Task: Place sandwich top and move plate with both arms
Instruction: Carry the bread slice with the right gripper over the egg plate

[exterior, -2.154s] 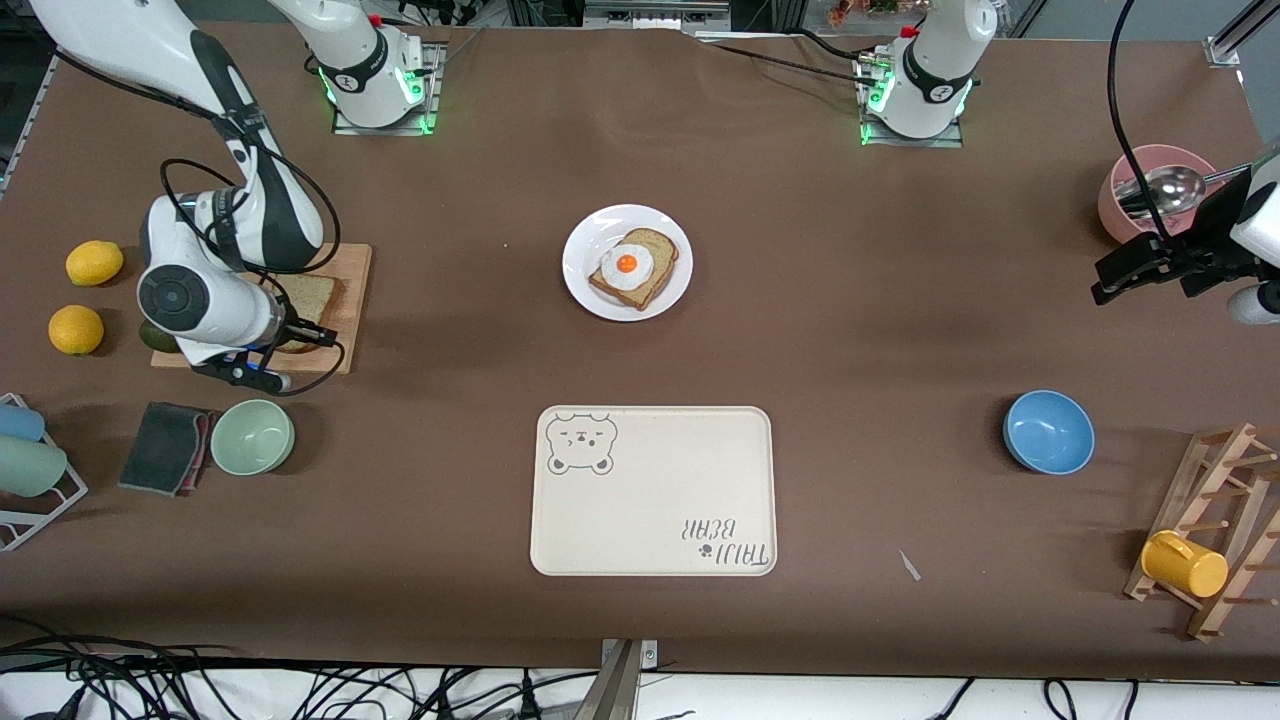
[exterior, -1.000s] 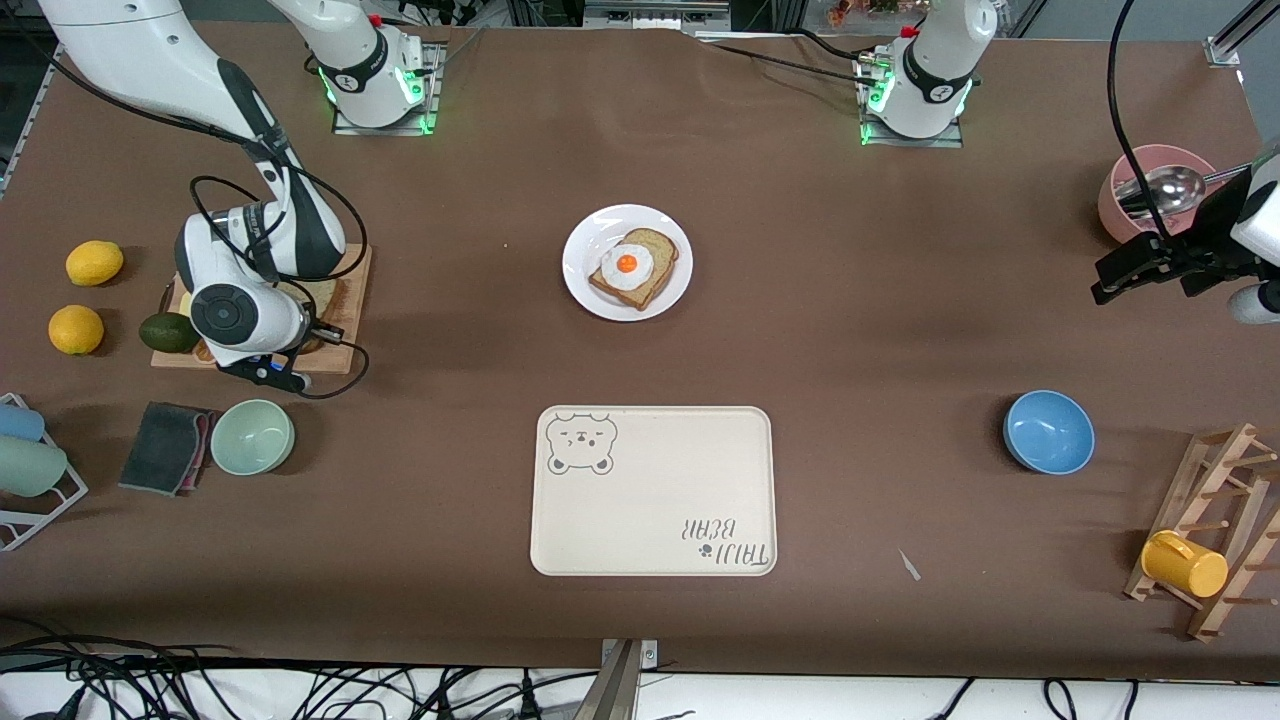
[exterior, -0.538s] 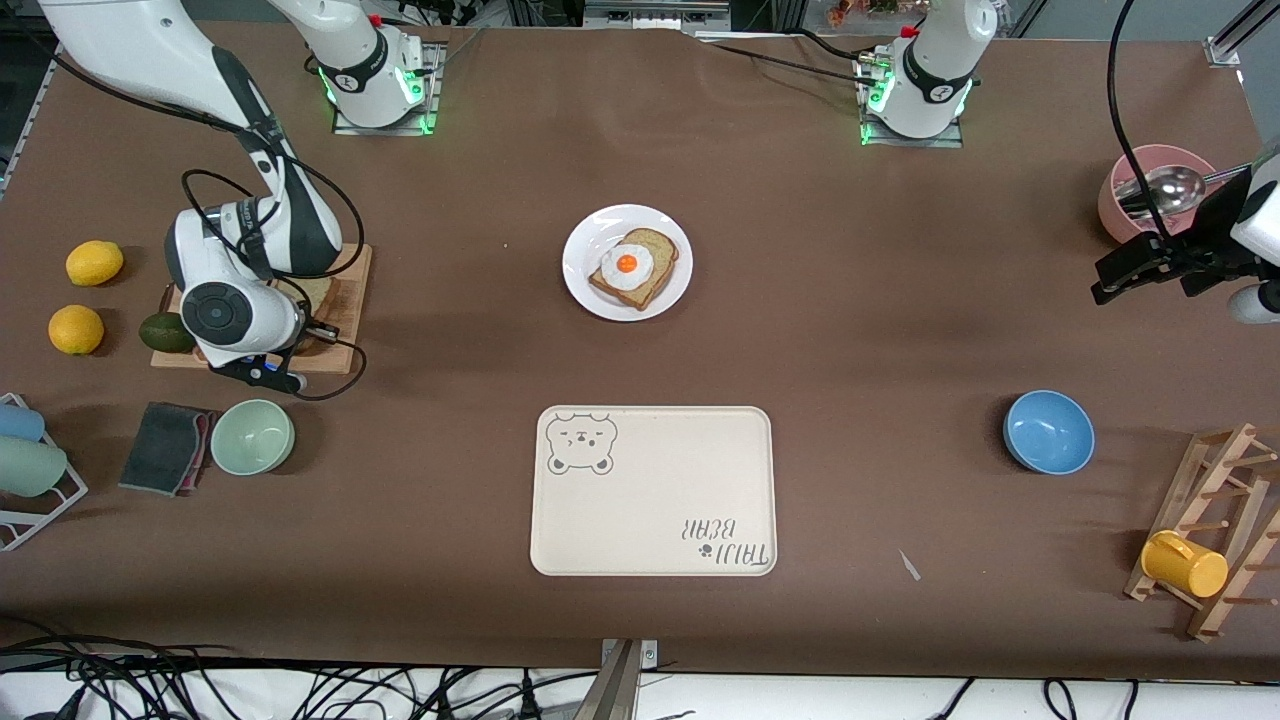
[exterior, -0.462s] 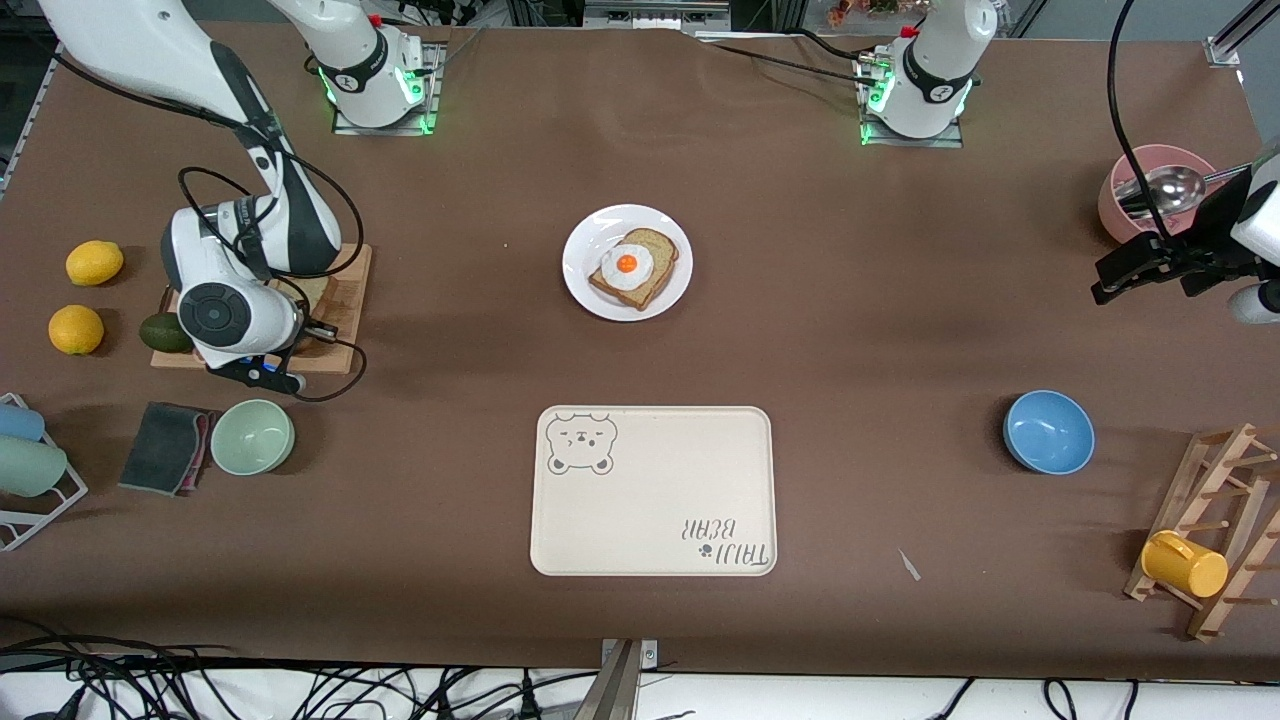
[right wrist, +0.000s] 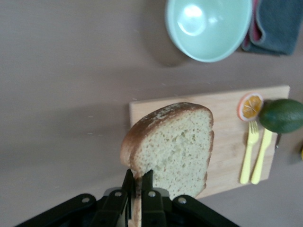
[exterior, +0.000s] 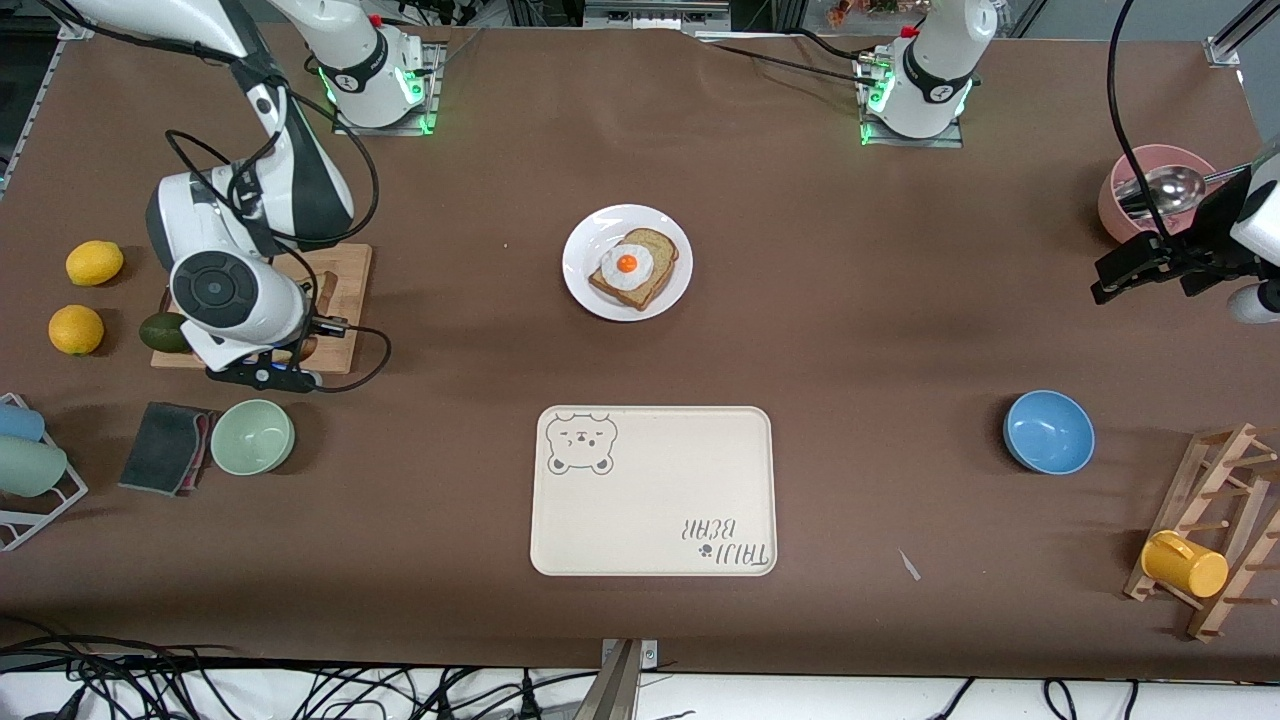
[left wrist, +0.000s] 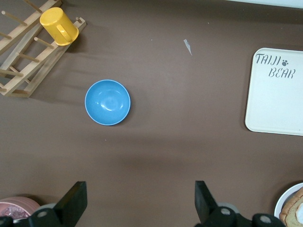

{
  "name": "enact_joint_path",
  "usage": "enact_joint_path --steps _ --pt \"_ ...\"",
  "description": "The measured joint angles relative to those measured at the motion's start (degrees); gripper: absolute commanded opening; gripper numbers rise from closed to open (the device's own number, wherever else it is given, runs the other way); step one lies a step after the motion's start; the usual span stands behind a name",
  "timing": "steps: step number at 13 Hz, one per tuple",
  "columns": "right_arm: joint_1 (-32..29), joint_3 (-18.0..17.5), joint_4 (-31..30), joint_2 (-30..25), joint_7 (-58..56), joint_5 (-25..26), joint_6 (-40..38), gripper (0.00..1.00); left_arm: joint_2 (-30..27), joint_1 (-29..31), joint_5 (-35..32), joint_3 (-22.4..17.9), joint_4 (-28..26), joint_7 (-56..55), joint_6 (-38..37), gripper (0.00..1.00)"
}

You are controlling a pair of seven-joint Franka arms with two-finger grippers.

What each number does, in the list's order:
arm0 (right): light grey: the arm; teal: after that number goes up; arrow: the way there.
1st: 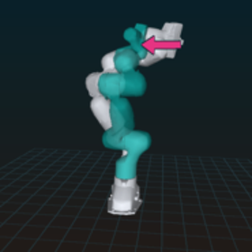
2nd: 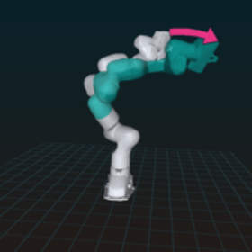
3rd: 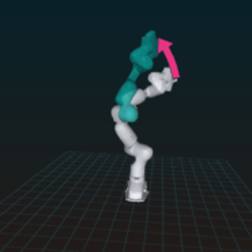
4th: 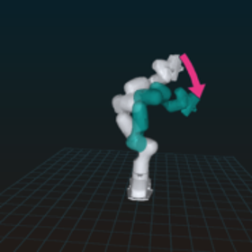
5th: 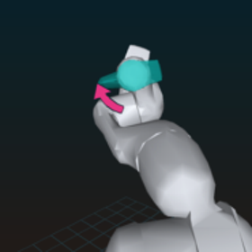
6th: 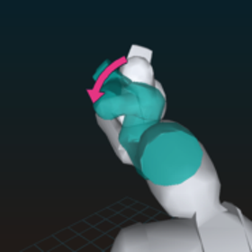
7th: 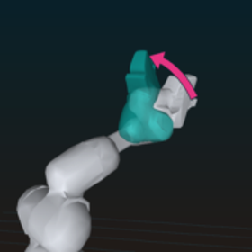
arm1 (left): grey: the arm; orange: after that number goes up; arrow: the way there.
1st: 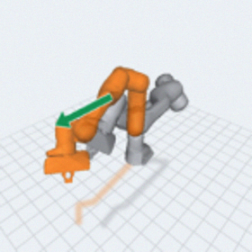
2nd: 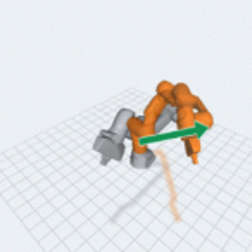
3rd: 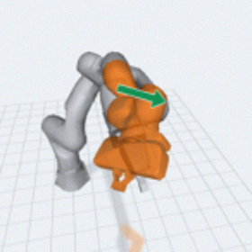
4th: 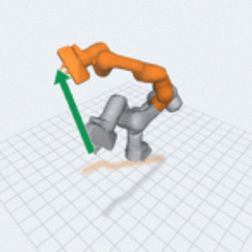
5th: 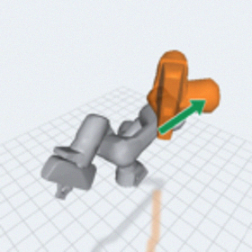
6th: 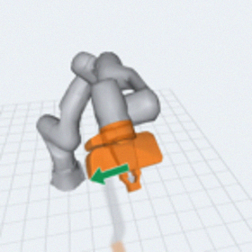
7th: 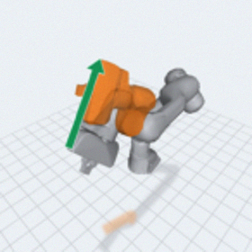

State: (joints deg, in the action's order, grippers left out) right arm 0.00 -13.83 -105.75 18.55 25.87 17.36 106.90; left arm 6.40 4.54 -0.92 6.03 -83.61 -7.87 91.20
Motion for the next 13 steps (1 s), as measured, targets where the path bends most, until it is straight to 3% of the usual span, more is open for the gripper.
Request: enact_joint_path --steps 2,5,10,13 --pt "0.18 -3.30 1.61 0.40 0.38 -1.49 -0.56 0.00 0.00 0.00 0.00 0.00 0.00 0.00 -0.04 1.00" --pt "2.24 -7.28 4.64 1.68 2.77 -8.04 -0.64 0.00 -0.01 0.00 0.00 0.00 0.00 0.00 -0.05 1.00" --pt "18.80 -8.09 11.94 10.99 20.85 -8.03 0.35 0.00 -0.04 -0.01 0.00 0.01 0.03 0.00 -0.07 1.00" --pt "24.12 -7.93 16.17 15.06 27.40 -7.44 0.63 0.00 -0.05 -0.01 0.00 0.02 0.03 0.00 -0.07 1.00"
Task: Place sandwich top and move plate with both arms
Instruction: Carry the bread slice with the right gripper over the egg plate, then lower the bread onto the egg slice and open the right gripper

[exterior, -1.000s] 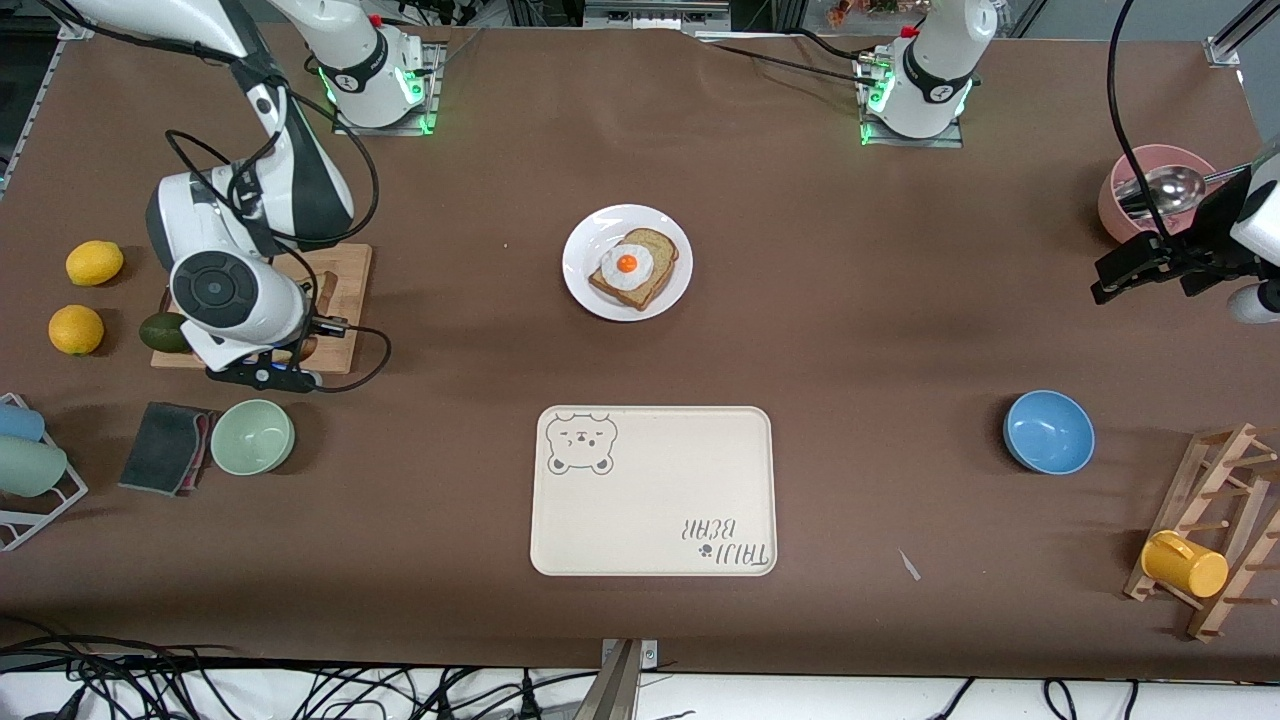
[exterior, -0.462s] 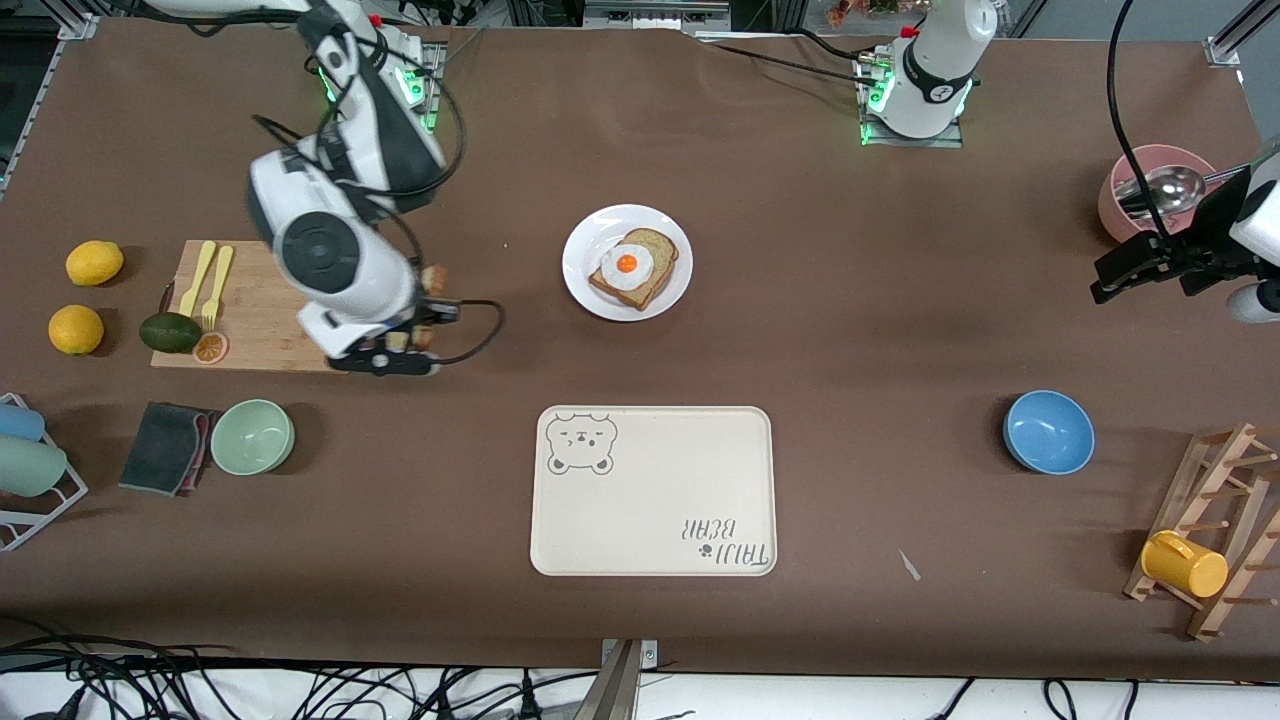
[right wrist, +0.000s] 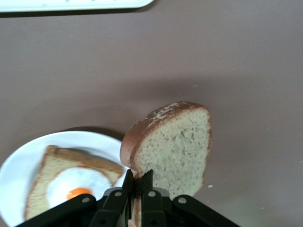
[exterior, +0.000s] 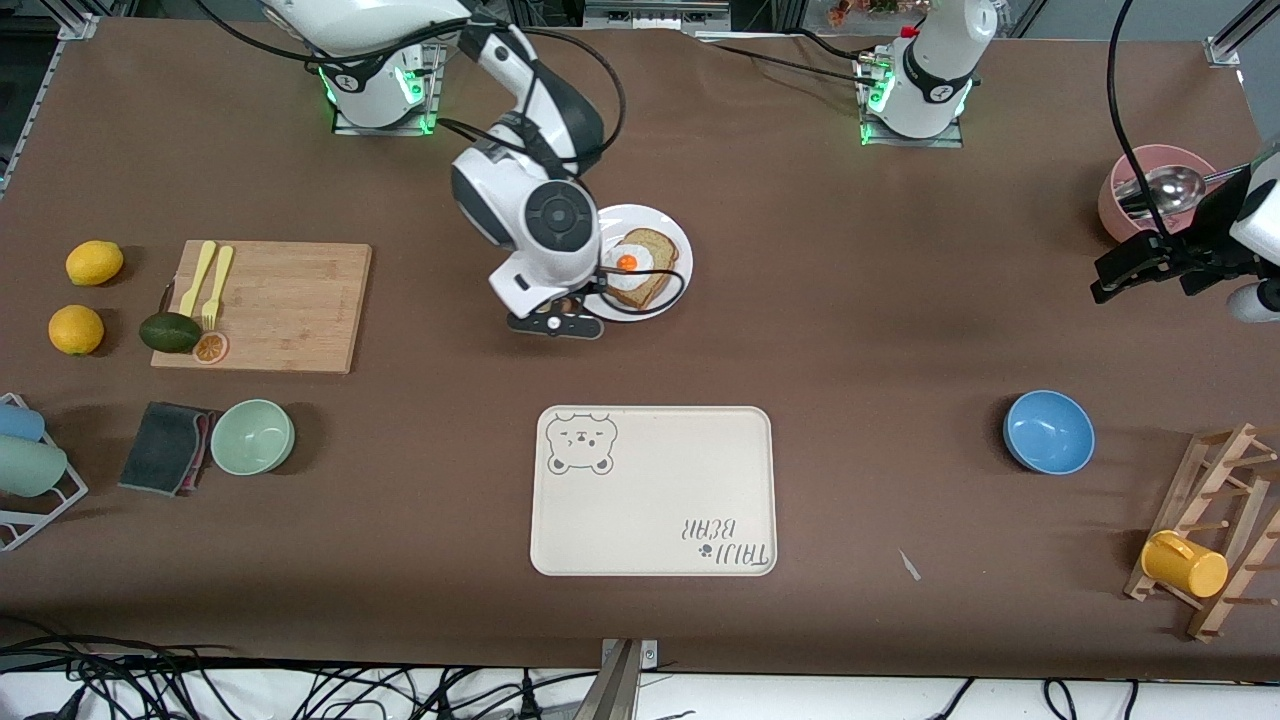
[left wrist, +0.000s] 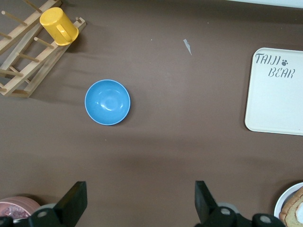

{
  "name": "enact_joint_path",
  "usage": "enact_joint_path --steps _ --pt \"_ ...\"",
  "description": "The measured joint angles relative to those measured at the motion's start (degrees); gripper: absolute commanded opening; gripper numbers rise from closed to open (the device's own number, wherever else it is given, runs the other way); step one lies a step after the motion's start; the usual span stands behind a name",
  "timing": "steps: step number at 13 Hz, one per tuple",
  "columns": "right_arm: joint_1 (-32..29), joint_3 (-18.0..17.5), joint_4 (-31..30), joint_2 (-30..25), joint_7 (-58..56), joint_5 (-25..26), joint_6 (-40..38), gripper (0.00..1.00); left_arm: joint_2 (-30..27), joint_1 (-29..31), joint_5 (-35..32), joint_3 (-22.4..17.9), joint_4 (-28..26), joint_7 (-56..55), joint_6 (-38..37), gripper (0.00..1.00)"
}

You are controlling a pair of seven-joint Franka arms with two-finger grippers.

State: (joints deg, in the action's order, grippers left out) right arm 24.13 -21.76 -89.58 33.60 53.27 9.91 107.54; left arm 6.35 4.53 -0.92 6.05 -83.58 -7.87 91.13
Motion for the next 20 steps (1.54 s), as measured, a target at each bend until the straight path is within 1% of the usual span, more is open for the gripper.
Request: enact_joint_path --steps 3,5,9,12,15,20 --pt "3.00 0.02 2.54 1.68 7.66 0.00 -0.10 0.00 0.00 0.00 0.00 0.00 0.00 0.00 0.00 1.00" --pt "4.46 0.04 4.74 4.09 13.54 0.00 -0.15 0.00 0.00 0.00 0.00 0.00 0.00 0.00 0.00 1.00" --pt "5.89 0.13 10.03 9.67 17.55 -0.02 -0.80 0.00 -0.02 0.00 0.00 0.00 0.01 0.00 0.00 1.00" --pt "6.45 0.12 12.20 10.39 18.05 -1.39 -2.12 0.00 -0.02 0.00 0.00 0.00 0.01 0.00 0.00 1.00" --pt "6.92 0.12 12.67 10.40 19.56 -1.87 -5.36 0.00 -0.02 -0.01 0.00 0.08 0.01 0.00 0.00 1.00" --pt "8.12 0.12 12.66 11.29 21.96 -1.88 -5.18 0.00 -0.03 0.00 0.00 0.08 0.01 0.00 0.00 1.00"
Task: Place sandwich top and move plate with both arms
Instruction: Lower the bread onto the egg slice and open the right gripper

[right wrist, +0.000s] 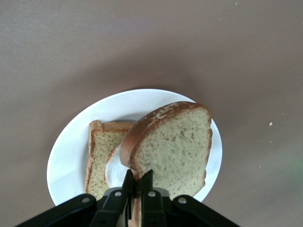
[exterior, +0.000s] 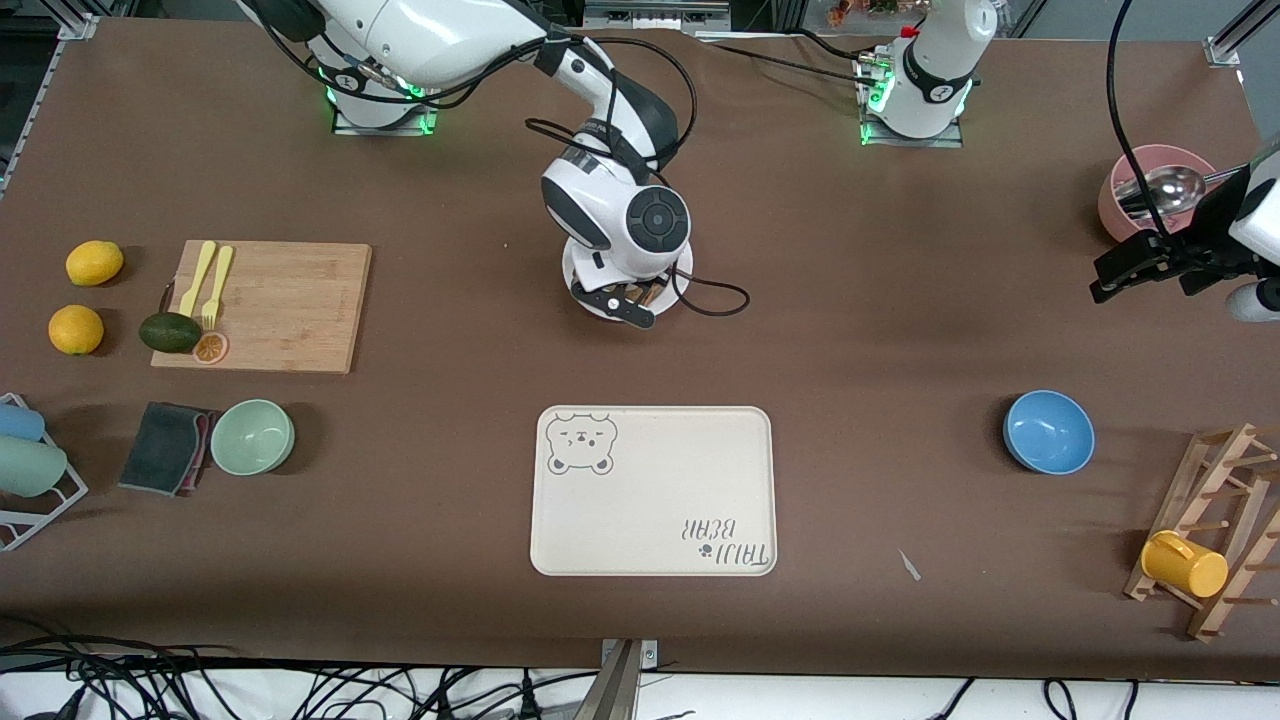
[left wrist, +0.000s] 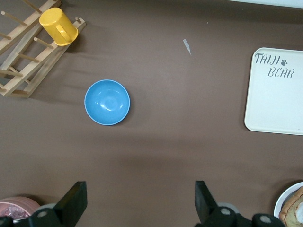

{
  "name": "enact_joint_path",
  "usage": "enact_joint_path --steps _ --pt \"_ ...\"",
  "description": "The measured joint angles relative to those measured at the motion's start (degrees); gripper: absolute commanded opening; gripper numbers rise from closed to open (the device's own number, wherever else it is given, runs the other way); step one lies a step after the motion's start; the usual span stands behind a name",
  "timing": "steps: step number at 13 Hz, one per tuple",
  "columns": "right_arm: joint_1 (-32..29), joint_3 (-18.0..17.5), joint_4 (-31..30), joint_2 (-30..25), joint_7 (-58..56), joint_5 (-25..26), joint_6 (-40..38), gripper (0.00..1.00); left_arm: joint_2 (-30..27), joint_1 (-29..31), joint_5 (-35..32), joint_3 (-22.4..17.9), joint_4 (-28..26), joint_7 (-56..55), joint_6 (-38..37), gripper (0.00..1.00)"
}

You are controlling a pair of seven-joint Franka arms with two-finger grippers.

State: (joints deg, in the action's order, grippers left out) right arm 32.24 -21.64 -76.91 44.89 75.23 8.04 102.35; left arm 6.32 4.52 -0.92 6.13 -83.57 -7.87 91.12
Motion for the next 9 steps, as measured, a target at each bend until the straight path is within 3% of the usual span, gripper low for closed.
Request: enact_joint_path --steps 5,6,8,9 --pt "0.12 0.03 0.01 1.07 1.52 0.00 2.34 0.00 0.00 0.00 0.00 0.00 0.00 0.00 0.00 1.00" --pt "0.34 0.03 0.01 1.12 1.52 0.00 2.33 0.06 0.00 0.00 0.00 0.00 0.00 0.00 0.00 1.00" --pt "0.93 0.02 0.01 1.12 1.55 0.04 2.32 0.73 0.00 0.00 0.00 0.00 0.00 0.00 0.00 1.00" --pt "1.07 0.02 0.01 1.12 1.65 0.06 2.32 1.00 0.00 0.00 0.00 0.00 0.00 0.00 0.00 1.00"
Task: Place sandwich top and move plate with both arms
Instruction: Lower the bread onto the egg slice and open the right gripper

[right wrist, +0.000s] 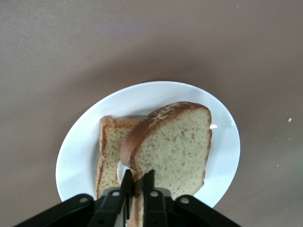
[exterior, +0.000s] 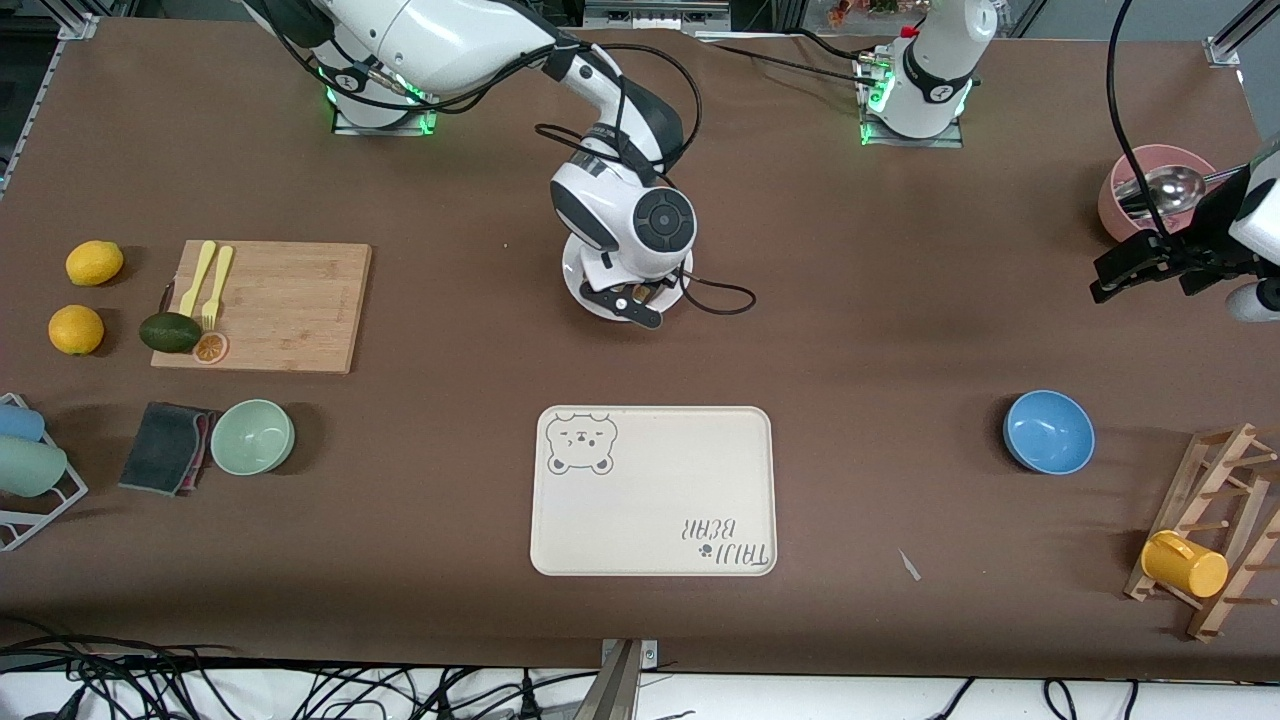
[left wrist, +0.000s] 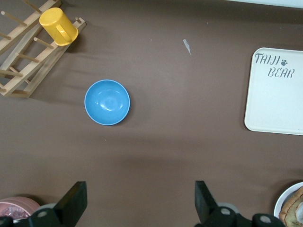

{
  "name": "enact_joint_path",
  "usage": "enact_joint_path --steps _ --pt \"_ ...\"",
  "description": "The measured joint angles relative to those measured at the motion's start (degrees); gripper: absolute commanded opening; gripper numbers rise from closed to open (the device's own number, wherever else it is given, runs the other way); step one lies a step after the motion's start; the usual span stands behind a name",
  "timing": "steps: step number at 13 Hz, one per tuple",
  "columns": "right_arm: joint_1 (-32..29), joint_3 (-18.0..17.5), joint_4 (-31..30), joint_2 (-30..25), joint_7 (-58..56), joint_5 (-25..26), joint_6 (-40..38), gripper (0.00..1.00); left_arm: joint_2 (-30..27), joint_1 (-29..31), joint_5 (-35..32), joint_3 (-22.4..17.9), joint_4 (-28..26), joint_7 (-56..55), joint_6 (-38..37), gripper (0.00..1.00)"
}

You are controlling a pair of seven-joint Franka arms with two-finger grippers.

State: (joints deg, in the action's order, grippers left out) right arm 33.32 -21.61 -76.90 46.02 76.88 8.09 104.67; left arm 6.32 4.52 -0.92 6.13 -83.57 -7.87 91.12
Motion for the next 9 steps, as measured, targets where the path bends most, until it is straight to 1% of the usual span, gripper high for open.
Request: enact_joint_path --steps 5,9 --pt "-0.15 0.25 0.72 -0.03 0.34 0.07 0.00 1.00 0.00 0.00 0.00 0.00 0.00 0.00 0.00 1.00" --pt "-2.31 0.60 2.87 -1.60 -0.22 0.25 0.00 1.00 0.00 0.00 0.00 0.00 0.00 0.00 0.00 1.00"
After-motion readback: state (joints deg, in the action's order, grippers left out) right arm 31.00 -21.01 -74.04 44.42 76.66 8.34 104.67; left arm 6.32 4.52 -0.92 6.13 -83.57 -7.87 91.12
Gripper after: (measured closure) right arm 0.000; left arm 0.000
